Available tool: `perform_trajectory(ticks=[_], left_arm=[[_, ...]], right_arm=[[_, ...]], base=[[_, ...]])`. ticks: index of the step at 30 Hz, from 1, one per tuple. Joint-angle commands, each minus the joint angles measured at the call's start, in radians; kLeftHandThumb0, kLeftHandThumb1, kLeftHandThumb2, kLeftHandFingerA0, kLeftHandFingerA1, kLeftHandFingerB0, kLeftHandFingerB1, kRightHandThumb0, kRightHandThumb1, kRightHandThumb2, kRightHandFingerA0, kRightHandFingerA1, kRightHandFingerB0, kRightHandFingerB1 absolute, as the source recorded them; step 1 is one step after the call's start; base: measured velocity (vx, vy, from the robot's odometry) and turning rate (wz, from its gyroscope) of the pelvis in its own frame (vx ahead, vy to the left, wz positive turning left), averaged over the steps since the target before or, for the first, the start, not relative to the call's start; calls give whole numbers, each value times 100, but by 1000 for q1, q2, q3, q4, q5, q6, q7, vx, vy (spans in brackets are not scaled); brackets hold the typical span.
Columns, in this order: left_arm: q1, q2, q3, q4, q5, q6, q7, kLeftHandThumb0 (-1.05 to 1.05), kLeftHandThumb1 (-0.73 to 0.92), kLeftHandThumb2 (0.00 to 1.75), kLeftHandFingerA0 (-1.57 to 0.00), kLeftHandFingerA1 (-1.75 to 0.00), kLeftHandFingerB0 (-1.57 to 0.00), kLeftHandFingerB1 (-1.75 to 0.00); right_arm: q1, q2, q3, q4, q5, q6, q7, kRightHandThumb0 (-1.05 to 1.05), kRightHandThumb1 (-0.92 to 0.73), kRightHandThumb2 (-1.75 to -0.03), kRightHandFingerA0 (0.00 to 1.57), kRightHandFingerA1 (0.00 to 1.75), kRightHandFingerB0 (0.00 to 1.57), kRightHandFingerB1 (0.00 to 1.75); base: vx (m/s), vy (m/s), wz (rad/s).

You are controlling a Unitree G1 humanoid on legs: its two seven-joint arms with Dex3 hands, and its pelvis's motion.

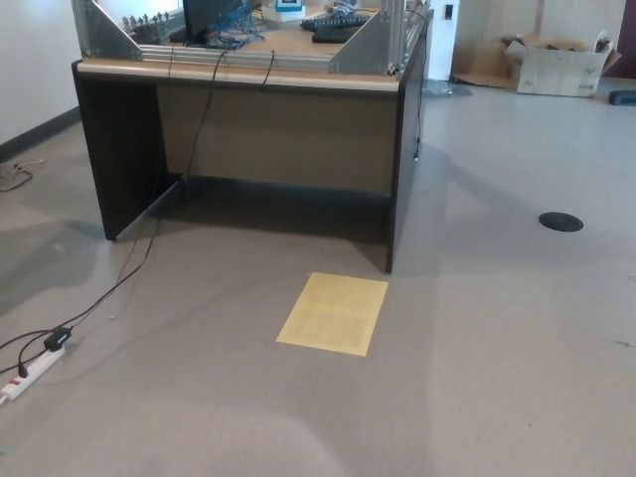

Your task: A person hands over a black lunchbag to the robot and the robot uses its left hand to grab the strips of the lunchbag, the gives it back to the person.

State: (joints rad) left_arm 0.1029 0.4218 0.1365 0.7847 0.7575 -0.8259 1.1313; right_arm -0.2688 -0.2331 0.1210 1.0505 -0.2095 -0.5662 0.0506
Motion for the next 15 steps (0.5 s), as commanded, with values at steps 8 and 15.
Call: perform_trajectory(ticks=[8,15], left_arm=[[-217,108,54,-374,-66,-13,-21,-6,59,56,-88,-175,-71,-173],[-634,88,-58,-459,-10,98,-204,-10,59,55,-81,-175,-61,-171]], right_arm=[[18,-3,7,0,-21,1,-28,-71,-64,-102,37,55,23,46],[25,-3,6,-16,-29,19,-62,-76,-67,-100,29,50,28,47]], base=[[0,0,1],[0,0,0]])
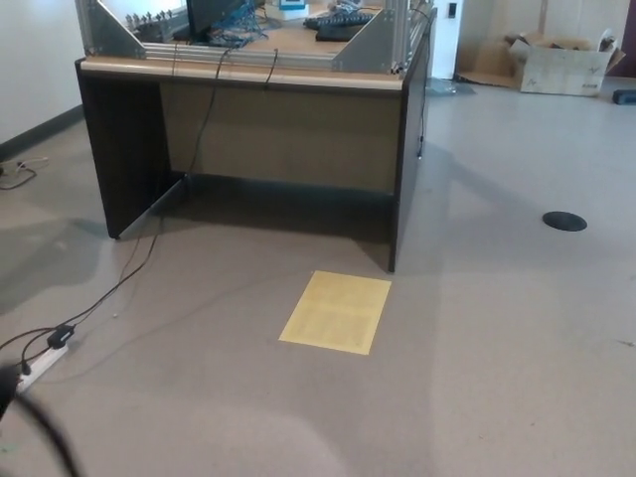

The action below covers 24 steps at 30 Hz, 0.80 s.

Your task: A person hands over a black lunchbag to the robot and the robot uses its left hand to grab the strips of the lunchbag, the gives it back to the person.

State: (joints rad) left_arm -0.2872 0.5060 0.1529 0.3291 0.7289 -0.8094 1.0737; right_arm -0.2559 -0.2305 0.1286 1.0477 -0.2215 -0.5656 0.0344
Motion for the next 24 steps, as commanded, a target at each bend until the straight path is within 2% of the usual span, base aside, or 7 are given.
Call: perform_trajectory(ticks=[1,3,5,10,11,22,24], left_arm=[[-298,-3,-96,19,29,92,-156,-14,60,56,-80,-175,-61,-170],[-445,-35,-148,81,53,125,-187,-17,58,56,-79,-175,-60,-171],[-541,-57,-186,124,58,135,-211,-14,57,55,-80,-175,-60,-172],[-772,-135,-281,280,95,175,-240,-23,60,56,-77,-175,-55,-168],[-817,-148,-302,318,111,182,-228,-25,60,56,-78,-175,-57,-167],[-1117,-344,-429,516,123,278,-203,-22,57,55,-81,-175,-58,-172],[-1144,-372,-456,533,141,304,-179,-27,60,56,-82,-175,-62,-170]], right_arm=[[14,-6,-2,-16,-18,19,-47,-67,-79,-64,32,37,34,34],[16,-7,-7,-18,-15,9,-53,-78,-67,-100,27,49,29,47],[17,-10,-10,-20,-15,-1,-58,-70,-77,-64,34,38,35,35],[16,-13,-21,-40,-3,8,-55,-75,-67,-99,31,51,28,47],[16,-10,-25,-37,2,2,-57,-69,-76,-64,35,38,36,36],[15,10,-51,-26,28,-20,-40,-76,-65,-99,32,51,28,47],[11,11,-53,-24,25,-20,-42,-71,-75,-64,36,38,37,36]], base=[[0,0,0],[0,0,0],[0,0,0],[0,0,0],[0,0,0],[0,0,0],[0,0,0]])
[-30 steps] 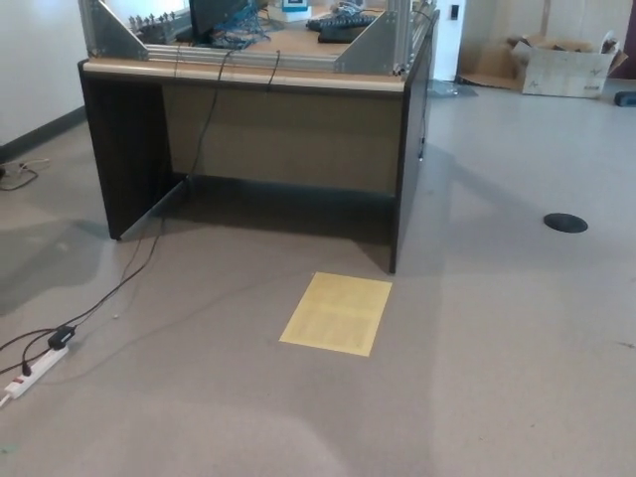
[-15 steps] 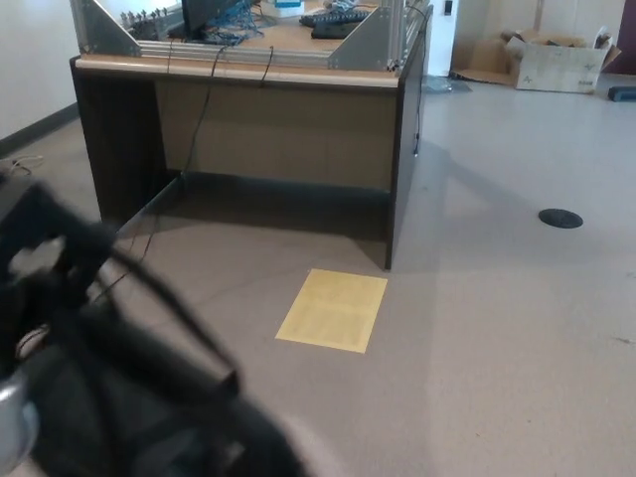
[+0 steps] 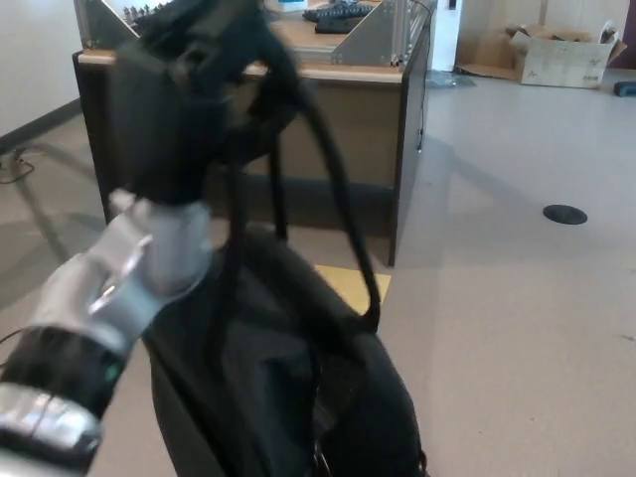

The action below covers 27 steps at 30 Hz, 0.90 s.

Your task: A person hands over a black lunchbag to the robot and the robot uses its left hand to grab the strips of the lunchbag, the gives it back to the person.

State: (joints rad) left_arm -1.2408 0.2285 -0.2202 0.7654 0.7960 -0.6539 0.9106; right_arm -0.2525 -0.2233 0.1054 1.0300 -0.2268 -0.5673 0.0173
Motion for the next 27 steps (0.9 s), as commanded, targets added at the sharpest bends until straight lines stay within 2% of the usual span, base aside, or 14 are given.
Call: perform_trajectory(ticks=[1,3,4,5,6,14,15,17,18,21,22,23,24,27], left_arm=[[-200,-107,-89,105,70,156,-14,-28,60,56,-82,-175,-63,-170],[-217,-141,-105,112,48,152,-33,-26,59,56,-78,-175,-60,-169],[-226,-156,-113,117,40,148,-32,-27,57,55,-79,-175,-63,-167],[-230,-161,-118,120,37,147,-30,-27,57,55,-79,-175,-63,-167],[-234,-173,-129,118,34,144,-36,-27,57,55,-78,-175,-62,-168],[-219,-176,-153,97,34,147,-6,-22,58,55,-81,-175,-59,-175],[-213,-173,-154,97,36,151,0,-20,57,55,-82,-175,-63,-171],[-208,-165,-160,100,39,151,6,-20,56,55,-82,-175,-64,-170],[-203,-157,-163,99,38,148,-7,-21,58,55,-80,-175,-61,-170],[-185,-137,-167,98,33,142,-24,-23,54,55,-79,-175,-62,-165],[-179,-130,-169,101,34,137,-18,-31,59,59,-90,-174,-64,-154],[-174,-126,-170,102,35,135,-14,-31,59,59,-90,-174,-64,-154],[-169,-125,-173,101,39,143,-7,-25,55,54,-79,-175,-65,-161],[-160,-127,-175,96,32,138,-15,-26,53,54,-81,-174,-67,-158]], right_arm=[[6,2,-30,-6,26,-15,-27,-72,-75,-66,37,39,37,36],[-2,3,-31,0,22,-15,-26,-70,-77,-63,38,39,37,36],[-4,4,-30,1,19,-18,-26,-77,-66,-100,34,52,27,47],[-5,4,-30,1,17,-19,-26,-77,-66,-100,34,52,27,47],[-3,2,-33,-4,21,-21,-16,-71,-76,-64,35,39,36,36],[-6,-7,-25,-12,2,-22,-7,-71,-77,-67,36,39,34,36],[-6,-7,-27,-11,6,-24,-5,-76,-67,-100,34,53,24,45],[-6,-4,-30,-8,10,-23,-5,-76,-66,-100,35,53,25,46],[-6,-3,-31,-10,10,-21,-6,-68,-78,-63,38,40,36,35],[-15,3,-32,-2,12,-20,-7,-69,-77,-63,40,40,37,36],[-18,4,-32,2,12,-20,-8,-76,-66,-101,37,54,25,46],[-18,4,-31,2,10,-19,-10,-76,-66,-101,37,54,25,46],[-18,4,-32,3,10,-18,-14,-76,-66,-101,36,54,26,46],[-17,3,-32,3,7,-22,-23,-74,-64,-101,36,54,26,47]], base=[[0,0,0],[0,0,0],[0,0,0],[0,0,0],[0,0,0],[0,0,0],[0,0,0],[0,0,0],[0,0,0],[0,0,0],[0,0,0],[0,0,0],[0,0,0],[0,0,0]])
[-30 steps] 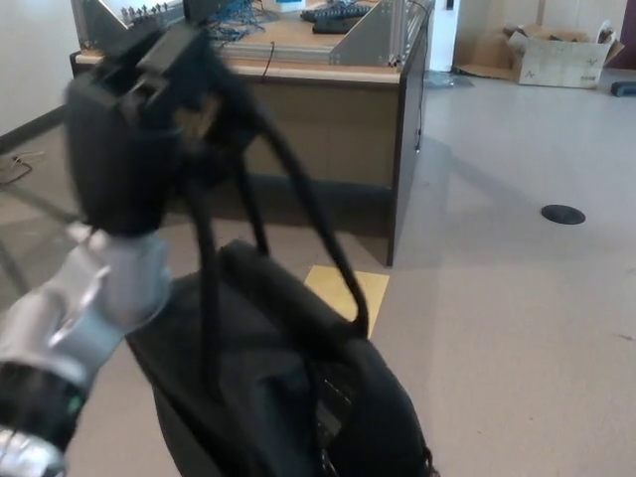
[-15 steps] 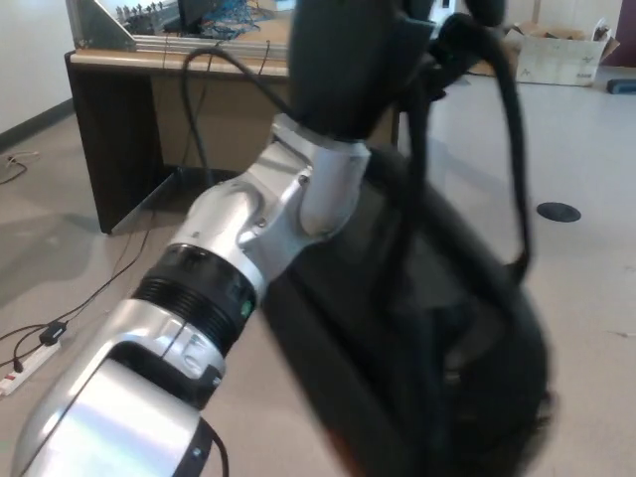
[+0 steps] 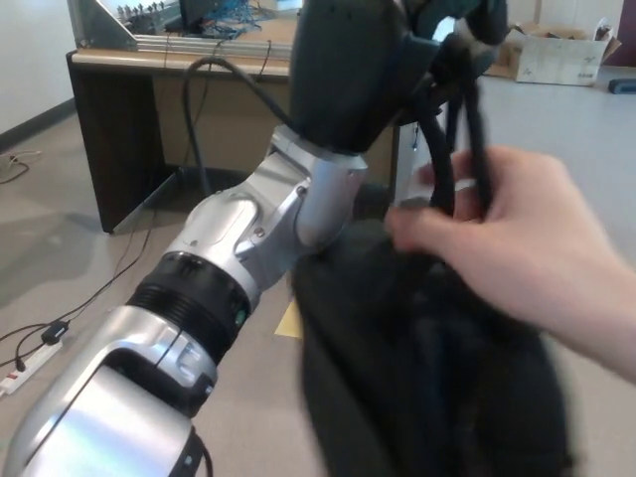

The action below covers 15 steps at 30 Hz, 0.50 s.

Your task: A person hands over a black lunchbag to the robot and the robot uses its left hand to grab the strips of the lunchbag, the gives it back to the person.

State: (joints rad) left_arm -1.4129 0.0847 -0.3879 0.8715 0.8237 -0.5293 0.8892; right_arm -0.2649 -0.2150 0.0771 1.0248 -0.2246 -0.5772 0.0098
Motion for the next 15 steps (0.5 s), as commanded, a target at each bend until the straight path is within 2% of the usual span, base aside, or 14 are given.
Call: perform_trajectory(ticks=[1,4,5,6,7,8,9,10,15], left_arm=[[13,18,-7,-10,0,6,4,-26,53,54,-81,-174,-67,-158],[25,14,-7,-24,-7,4,-10,-31,53,56,-82,-171,-69,-155],[34,12,-2,-33,-28,-2,-45,-41,41,78,-109,-139,-78,-120],[40,9,3,-39,-45,-10,-72,-41,41,78,-109,-139,-78,-120],[49,10,4,-55,-61,-7,-117,-56,54,57,-61,-66,-55,-42],[74,16,4,-104,-103,23,-261,-87,50,90,0,0,0,-4],[91,20,2,-140,-131,51,-366,-87,50,90,0,0,0,-4],[106,26,-2,-178,-145,85,-449,-96,67,60,0,0,0,0],[144,52,-3,-280,-154,108,-543,-103,70,62,0,0,0,0]], right_arm=[[-5,-4,-4,8,5,-12,-15,-74,-64,-101,36,54,26,47],[-8,-6,-2,16,0,-12,-17,-75,-65,-102,36,54,26,46],[-7,-8,-2,16,0,-13,-15,-75,-65,-102,36,54,26,46],[-5,-9,-2,16,1,-14,-14,-75,-65,-102,36,54,26,46],[-4,-8,-3,15,2,-14,-13,-73,-64,-102,36,54,26,46],[-3,-8,-4,12,5,-12,-8,-77,-66,-102,36,54,26,46],[-3,-8,-4,9,5,-11,-5,-77,-66,-102,36,54,26,46],[-3,-9,-3,7,4,-10,-4,-76,-66,-102,36,54,25,46],[-3,-11,-7,7,8,-9,-1,-70,-62,-102,36,54,23,46]], base=[[0,0,0],[0,0,0],[0,0,0],[0,0,0],[0,0,0],[0,0,0],[0,0,0],[0,0,0],[0,0,0]])
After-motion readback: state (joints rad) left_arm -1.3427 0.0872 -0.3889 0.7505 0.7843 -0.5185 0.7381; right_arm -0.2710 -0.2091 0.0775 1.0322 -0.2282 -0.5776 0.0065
